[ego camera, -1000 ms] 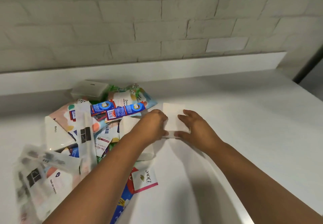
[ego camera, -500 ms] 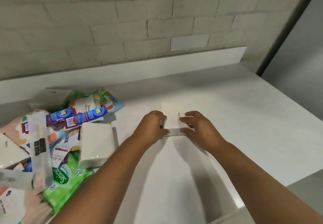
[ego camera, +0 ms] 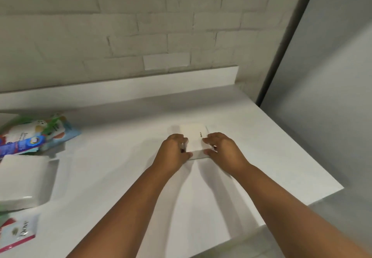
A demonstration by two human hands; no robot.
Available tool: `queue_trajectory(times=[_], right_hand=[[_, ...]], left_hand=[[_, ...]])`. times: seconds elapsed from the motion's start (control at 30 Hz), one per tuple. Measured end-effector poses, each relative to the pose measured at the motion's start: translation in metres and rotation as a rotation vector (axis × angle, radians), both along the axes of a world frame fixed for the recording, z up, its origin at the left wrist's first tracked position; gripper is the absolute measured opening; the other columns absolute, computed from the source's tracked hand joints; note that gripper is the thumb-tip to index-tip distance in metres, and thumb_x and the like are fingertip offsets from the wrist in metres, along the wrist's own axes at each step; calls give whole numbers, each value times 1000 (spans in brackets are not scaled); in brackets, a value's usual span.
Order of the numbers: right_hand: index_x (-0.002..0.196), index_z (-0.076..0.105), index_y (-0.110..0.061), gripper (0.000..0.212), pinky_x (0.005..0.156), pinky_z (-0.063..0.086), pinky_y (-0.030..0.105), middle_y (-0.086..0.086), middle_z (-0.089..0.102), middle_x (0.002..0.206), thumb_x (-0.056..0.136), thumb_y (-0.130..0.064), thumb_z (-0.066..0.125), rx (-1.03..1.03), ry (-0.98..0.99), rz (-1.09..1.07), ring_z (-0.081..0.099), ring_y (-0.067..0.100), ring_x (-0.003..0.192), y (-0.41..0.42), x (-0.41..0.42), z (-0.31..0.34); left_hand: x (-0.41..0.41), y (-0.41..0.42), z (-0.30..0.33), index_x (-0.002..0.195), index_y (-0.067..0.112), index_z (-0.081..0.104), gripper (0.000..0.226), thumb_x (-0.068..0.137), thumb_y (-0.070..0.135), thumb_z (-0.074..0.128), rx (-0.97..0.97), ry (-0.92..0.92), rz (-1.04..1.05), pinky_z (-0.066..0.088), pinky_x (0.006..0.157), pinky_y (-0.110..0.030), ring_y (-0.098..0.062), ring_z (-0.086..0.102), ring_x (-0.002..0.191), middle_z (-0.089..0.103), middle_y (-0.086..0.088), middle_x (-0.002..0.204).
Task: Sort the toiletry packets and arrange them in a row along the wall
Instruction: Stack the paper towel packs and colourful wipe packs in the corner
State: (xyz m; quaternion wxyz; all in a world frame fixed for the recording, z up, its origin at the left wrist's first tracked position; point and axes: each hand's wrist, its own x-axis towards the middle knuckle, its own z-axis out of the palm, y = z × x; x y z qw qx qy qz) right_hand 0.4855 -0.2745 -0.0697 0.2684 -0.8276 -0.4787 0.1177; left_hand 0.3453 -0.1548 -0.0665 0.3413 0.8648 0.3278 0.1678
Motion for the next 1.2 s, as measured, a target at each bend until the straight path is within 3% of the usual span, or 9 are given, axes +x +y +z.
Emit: queue_trajectory(times=[0.13,0.3,0.57,0.73,0.87,0.97,1.1,1.2], right_hand=[[122,66,-11,38,104,40,22,5,56,133,85,-10,69,18,43,-26,58,20,117,-11,41,2],[123,65,-12,38,101,36,14,4,55,135,85,-9,69,33,76,-66,57,20,119,-11,88,0],[126,63,-14,40,109,36,27,3,54,139,86,-11,68,40,33,-114,54,20,123,-5,156,-1],[126,63,-15,40,110,37,30,3,53,140,87,-10,67,64,28,-104,52,19,126,-2,206,-7],[125,64,-14,38,110,38,34,2,53,140,87,-9,66,102,71,-88,52,18,126,8,241,-11],[125,64,-14,38,111,38,34,3,53,140,88,-7,66,115,76,-49,51,17,127,19,265,-10],[125,64,-13,38,111,35,24,3,55,137,88,-4,65,154,101,-6,52,17,126,38,290,-10],[124,64,-11,37,107,34,18,5,58,134,88,-3,65,176,112,6,54,19,123,52,303,-12]], left_hand=[[40,-15,-2,111,5,66,40,74,15,78,-16,-30,16,48,94,-34,-24,64,102,57,-2,120],[88,-13,-6,116,8,66,44,75,18,79,-2,-58,3,46,98,-34,-25,63,108,56,-3,132],[162,-6,-9,102,-2,67,32,75,12,77,24,-81,-50,47,92,-30,-22,65,101,57,-2,104],[208,-10,-15,109,8,67,36,75,15,77,2,-119,11,46,86,-21,-20,70,84,57,-1,123],[241,-7,-13,104,1,66,31,77,14,75,21,-128,19,49,88,-31,-21,66,92,52,9,96],[264,-1,-13,104,2,67,31,78,17,74,45,-107,84,44,89,-20,-16,62,104,57,1,118],[289,12,-14,99,1,67,27,78,15,73,44,-89,125,46,90,-24,-19,62,104,56,-3,127],[303,25,-16,115,5,65,37,81,17,72,41,-83,153,42,100,-25,-21,56,120,52,-7,138]])
